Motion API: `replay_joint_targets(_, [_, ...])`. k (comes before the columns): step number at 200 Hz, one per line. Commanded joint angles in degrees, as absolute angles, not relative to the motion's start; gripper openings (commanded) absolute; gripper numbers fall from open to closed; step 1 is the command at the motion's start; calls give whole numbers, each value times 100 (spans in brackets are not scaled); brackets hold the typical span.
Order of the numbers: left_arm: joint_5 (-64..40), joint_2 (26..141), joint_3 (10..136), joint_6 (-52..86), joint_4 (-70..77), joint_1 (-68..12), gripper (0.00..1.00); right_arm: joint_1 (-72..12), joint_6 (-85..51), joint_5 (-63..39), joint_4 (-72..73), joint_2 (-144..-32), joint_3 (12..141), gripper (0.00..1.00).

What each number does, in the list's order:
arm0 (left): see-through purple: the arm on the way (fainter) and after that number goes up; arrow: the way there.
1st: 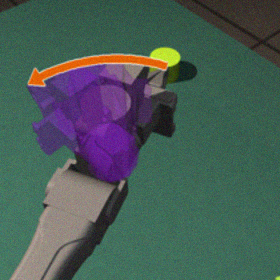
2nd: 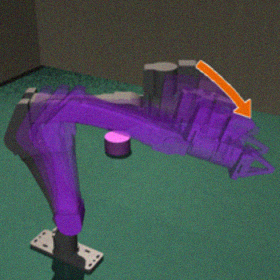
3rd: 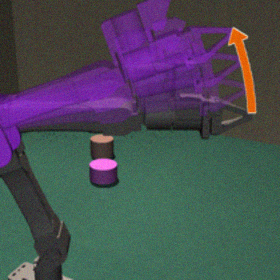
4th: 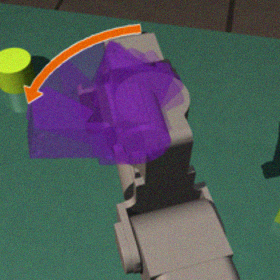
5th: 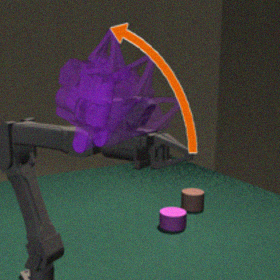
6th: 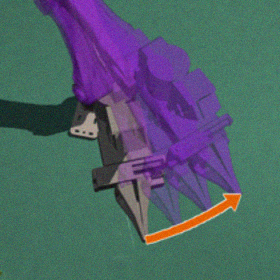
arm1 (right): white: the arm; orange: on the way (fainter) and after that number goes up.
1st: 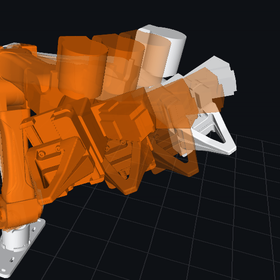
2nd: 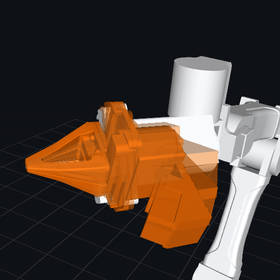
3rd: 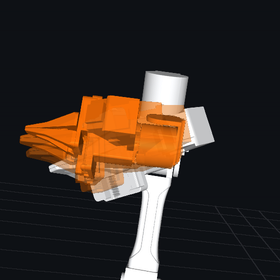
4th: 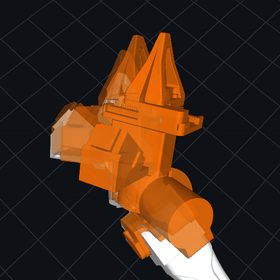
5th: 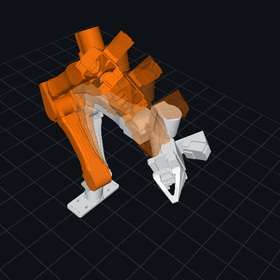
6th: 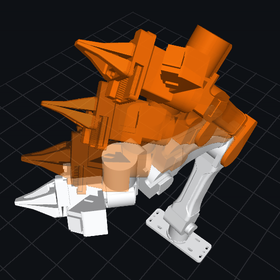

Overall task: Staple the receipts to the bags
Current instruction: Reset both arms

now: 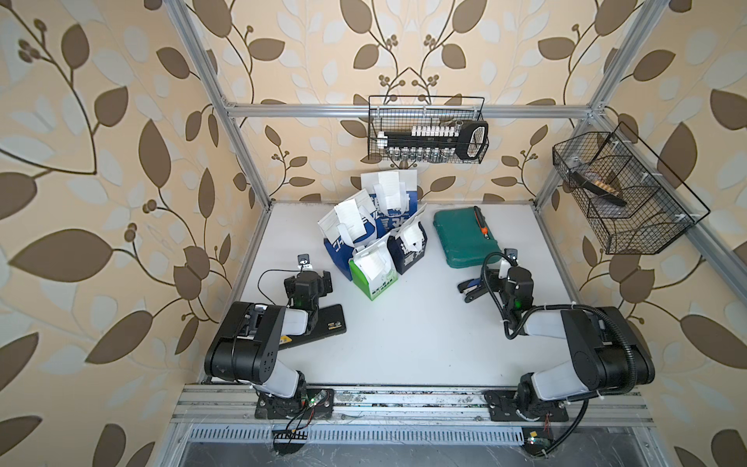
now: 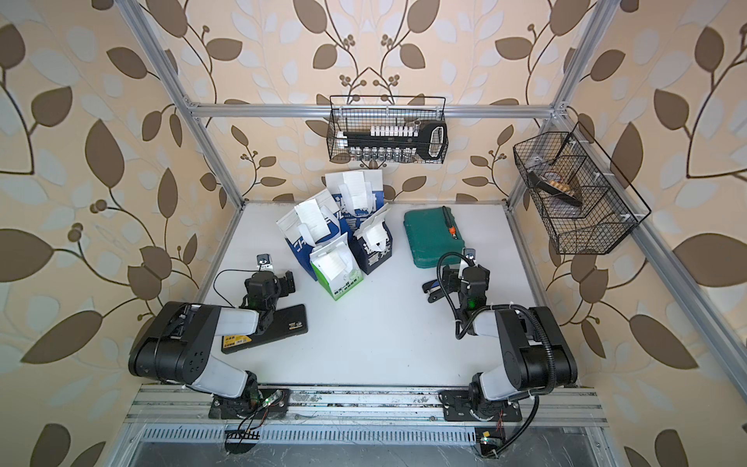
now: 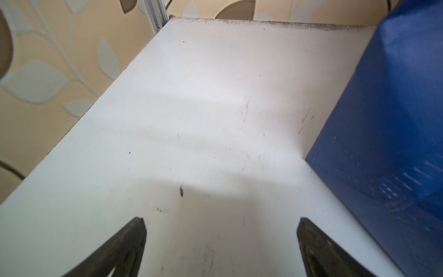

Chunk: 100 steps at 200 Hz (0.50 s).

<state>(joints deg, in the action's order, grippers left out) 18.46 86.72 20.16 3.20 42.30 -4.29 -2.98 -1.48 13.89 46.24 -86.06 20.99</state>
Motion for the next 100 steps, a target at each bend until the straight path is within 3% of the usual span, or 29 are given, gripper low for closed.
replay_joint_targets(1, [1818, 8596, 2102, 299, 4498, -436, 99, -303, -193, 1338, 4759, -8648, 2104, 100])
replay_joint_targets(100, [1768, 8686, 2203, 324, 4387, -406, 99, -316, -190, 1344, 4757, -8648, 2109, 100])
